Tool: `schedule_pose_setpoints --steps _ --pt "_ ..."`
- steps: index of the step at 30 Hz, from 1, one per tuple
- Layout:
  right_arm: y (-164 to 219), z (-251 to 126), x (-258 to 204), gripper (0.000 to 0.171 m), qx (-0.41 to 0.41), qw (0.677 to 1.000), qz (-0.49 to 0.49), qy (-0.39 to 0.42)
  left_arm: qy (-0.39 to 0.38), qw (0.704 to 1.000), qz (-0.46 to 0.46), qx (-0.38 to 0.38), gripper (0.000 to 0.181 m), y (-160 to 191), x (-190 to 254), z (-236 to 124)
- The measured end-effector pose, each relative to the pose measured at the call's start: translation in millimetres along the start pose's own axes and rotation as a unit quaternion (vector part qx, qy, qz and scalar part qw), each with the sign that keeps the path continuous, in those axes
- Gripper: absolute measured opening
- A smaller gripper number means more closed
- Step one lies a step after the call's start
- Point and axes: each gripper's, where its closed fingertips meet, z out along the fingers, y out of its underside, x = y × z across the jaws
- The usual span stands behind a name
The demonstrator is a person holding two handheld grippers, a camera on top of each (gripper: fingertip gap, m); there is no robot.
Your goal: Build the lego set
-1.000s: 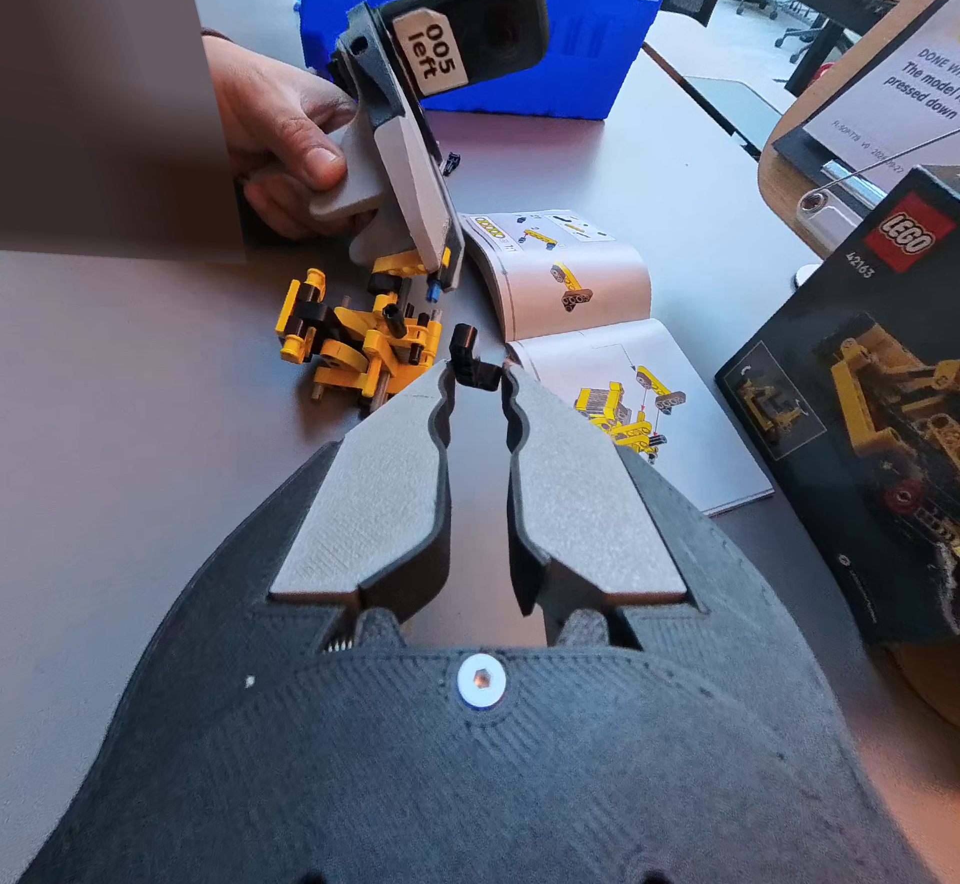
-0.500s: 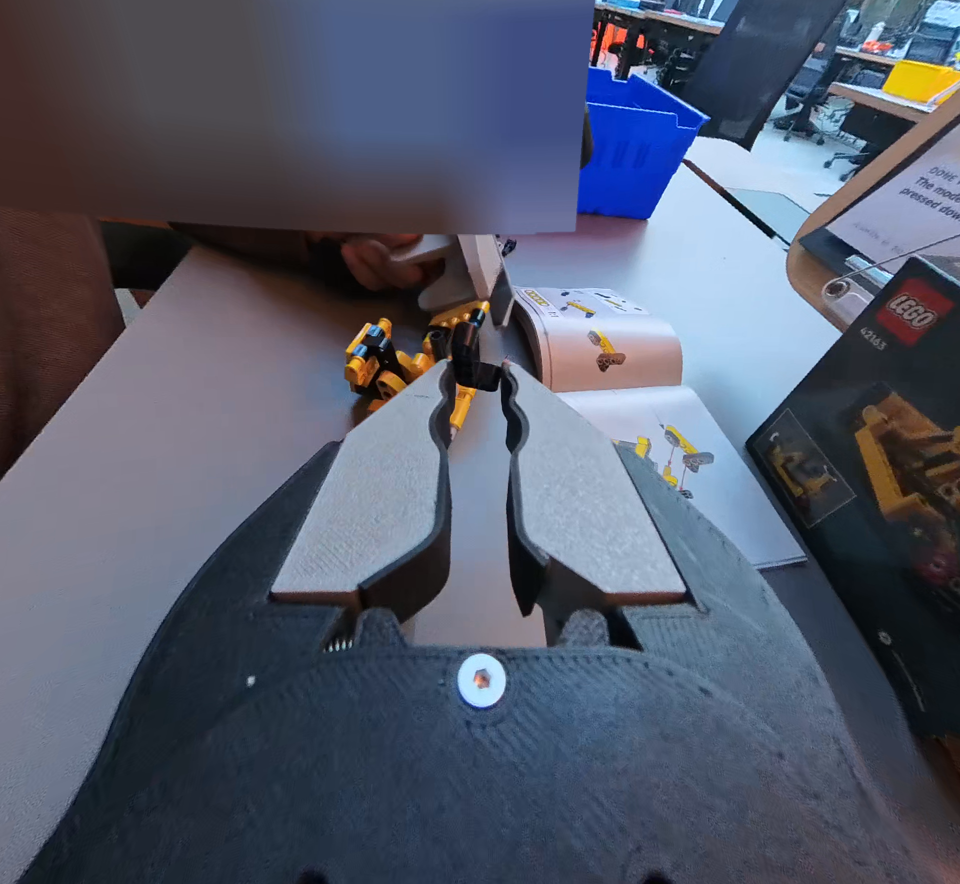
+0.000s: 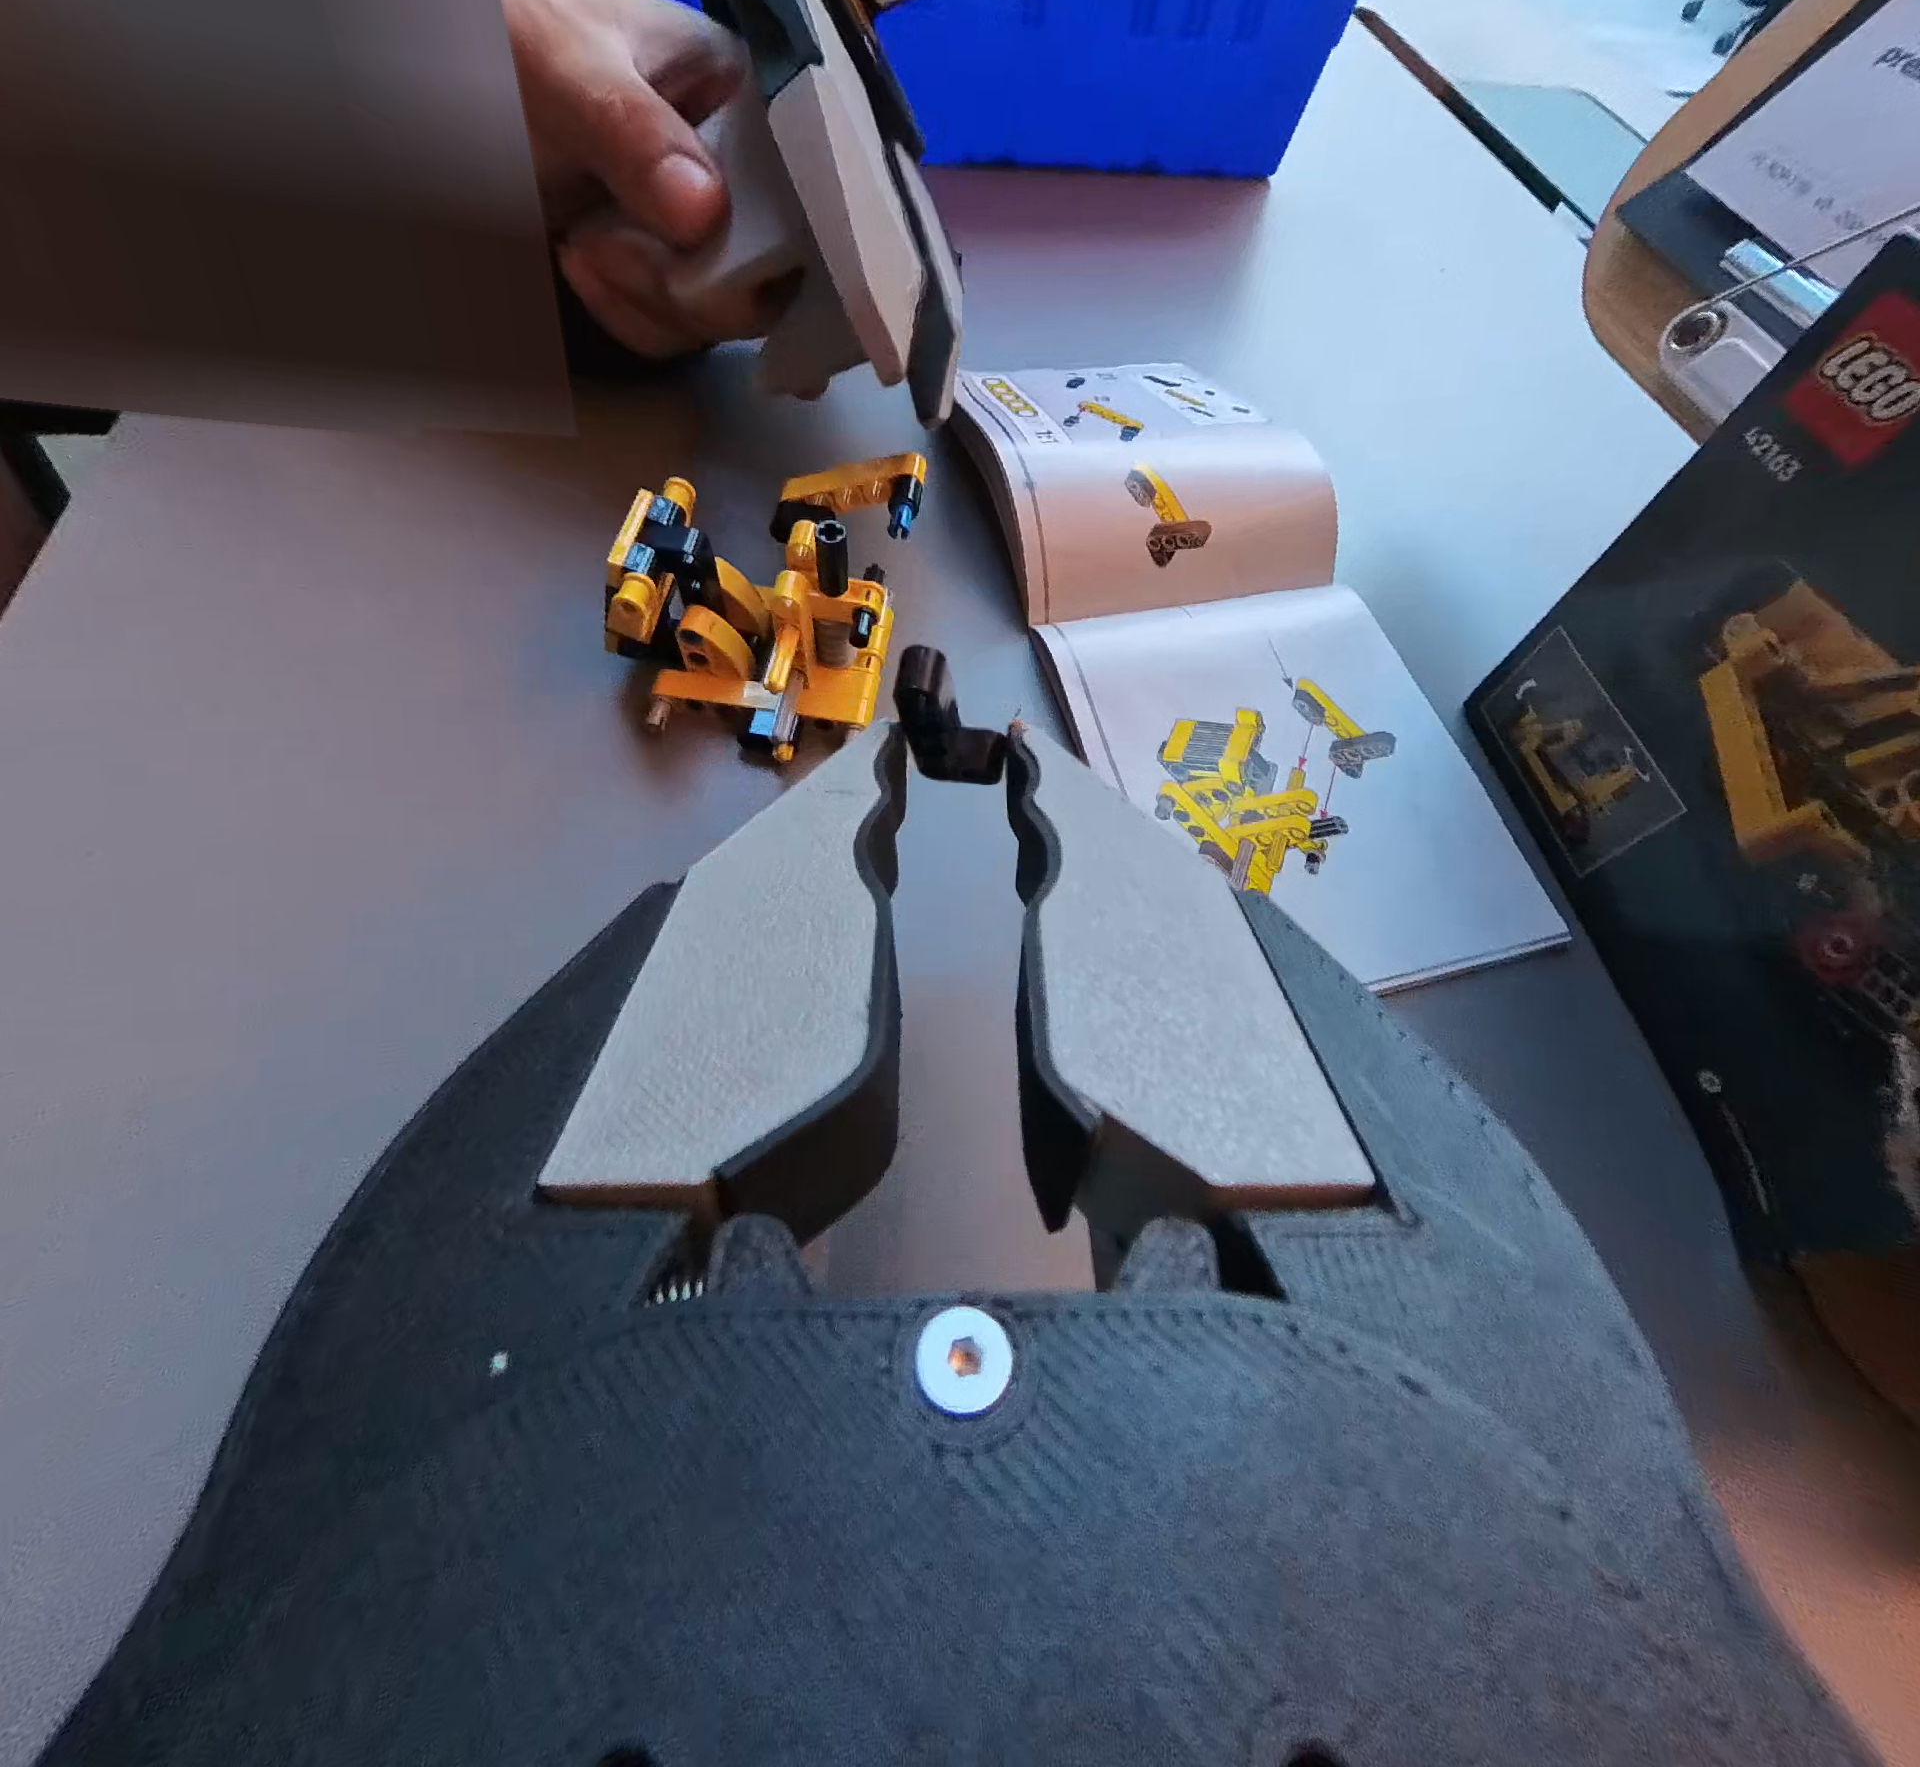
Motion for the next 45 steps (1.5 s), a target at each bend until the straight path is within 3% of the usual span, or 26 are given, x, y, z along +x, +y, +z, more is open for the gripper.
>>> schedule_pose_setpoints --steps 1,5,9,18,21,28,33,36,39,45 --pt "0.8 0.6 -0.4 0.016 -0.003 1.000 -0.001 0.000 -0.005 1.000 0.004 0.000 0.008 -1.1 -0.8 -2.0" --pt "3.6 3.6 -1.6 0.016 -0.016 1.000 -0.013 0.005 -0.006 0.999 -0.002 -0.054 0.014 12.0 -0.8 -1.9" --pt "1.1 8.6 -7.5 0.015 -0.017 0.999 -0.029 0.005 -0.032 0.996 0.027 -0.083 0.007 21.3 -5.0 1.1" --pt "-16.2 21.6 -9.8 0.000 0.014 0.999 -0.029 0.018 -0.025 0.997 0.010 -0.072 0.009 16.7 -5.5 -3.3" --pt "-7.8 20.8 -1.7 0.018 -0.010 0.999 -0.012 0.028 -0.027 0.997 0.012 -0.073 0.009 16.7 -5.7 -3.7" --pt "11.6 -0.7 -24.6 0.032 -0.047 0.998 -0.015 -0.045 -0.018 0.997 0.001 -0.077 0.006 19.5 -7.4 -2.4" --pt "39.4 0.1 -38.2 0.050 -0.123 0.989 -0.043 -0.066 -0.008 0.996 -0.006 -0.088 0.004 24.5 -6.5 1.2" --pt "42.1 4.4 -41.7 0.045 -0.136 0.987 -0.060 -0.065 0.003 0.996 -0.017 -0.090 0.005 26.0 -4.6 2.7" --pt "41.7 6.2 -43.6 0.029 -0.137 0.986 -0.060 -0.068 0.007 0.995 -0.015 -0.102 0.000 30.0 -3.3 4.1" --pt "41.2 5.5 -39.7 0.028 -0.133 0.986 -0.086 -0.051 0.016 0.993 -0.035 -0.116 0.000 37.7 -2.8 8.8"
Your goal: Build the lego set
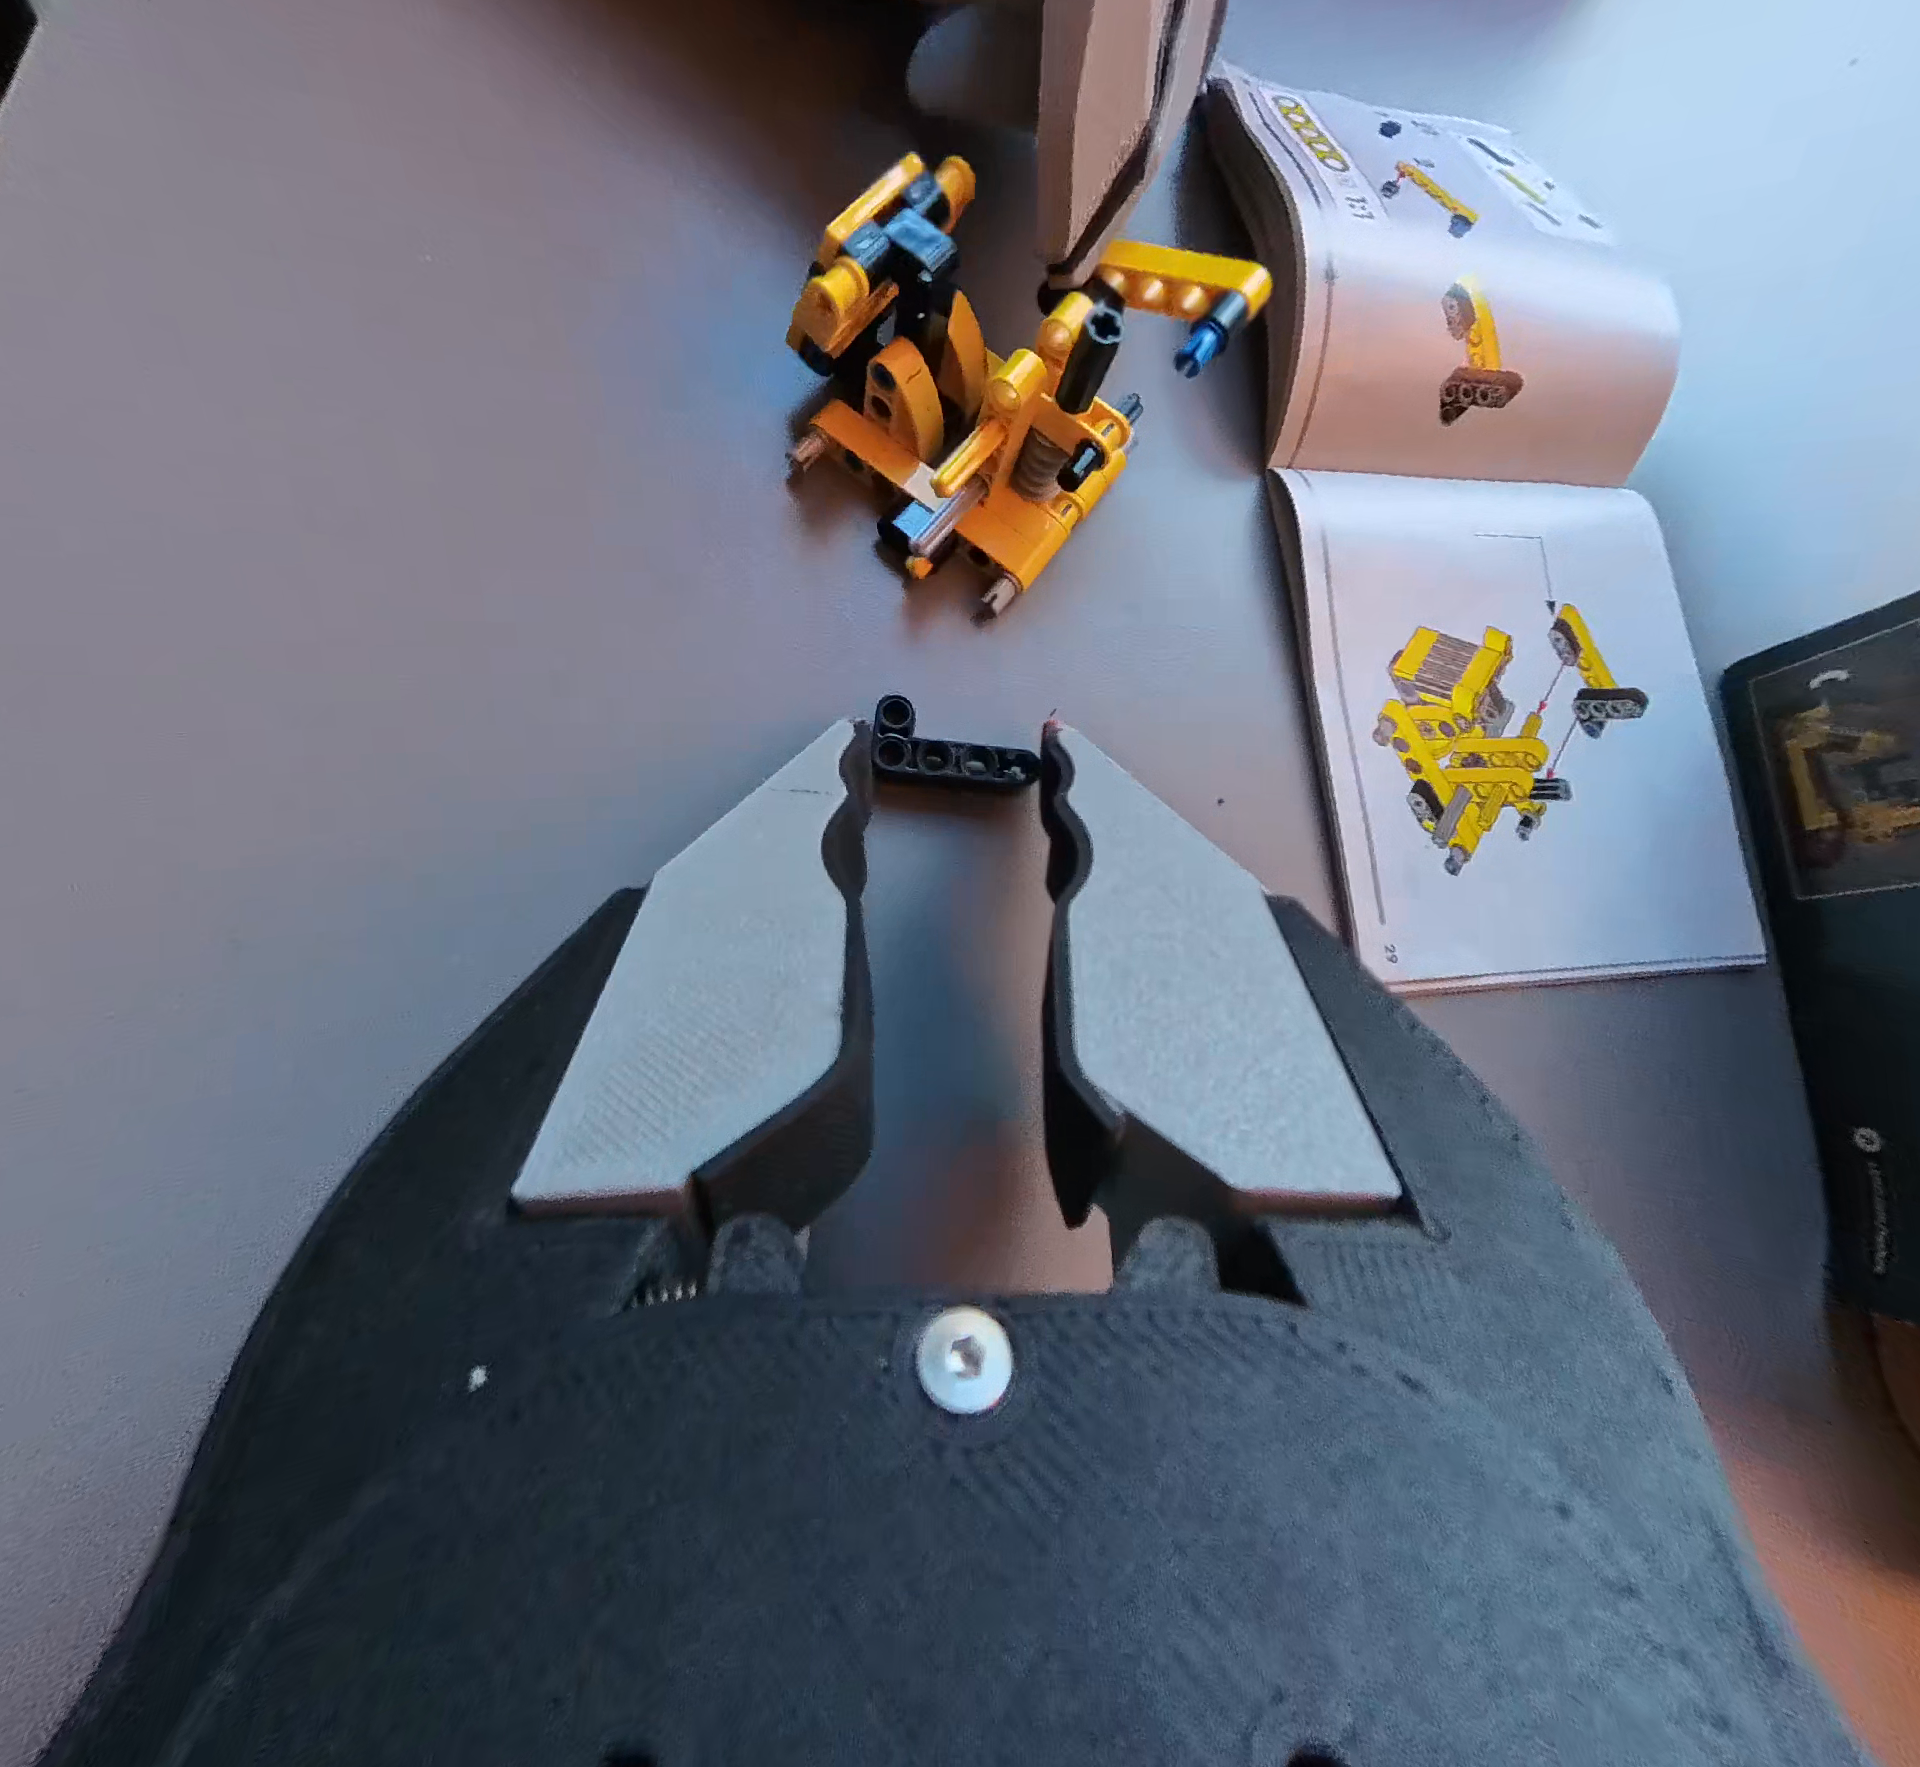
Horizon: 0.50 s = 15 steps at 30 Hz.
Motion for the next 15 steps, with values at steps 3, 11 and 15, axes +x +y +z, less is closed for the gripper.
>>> schedule_pose_setpoints --steps 3,11,15 --pt "-1.3 0.0 -3.1 0.028 0.003 1.000 -0.014 -0.003 0.001 1.000 -0.002 -0.005 0.000 1.8 0.6 1.1" --pt "-1.6 -0.5 -1.2 0.036 0.006 1.000 0.001 -0.010 0.037 0.999 0.003 0.022 0.000 -7.9 12.7 -3.9" --pt "-2.1 0.1 -1.2 0.037 0.006 1.000 -0.001 -0.010 0.041 0.999 -0.001 0.034 0.000 -11.3 11.9 -3.0"
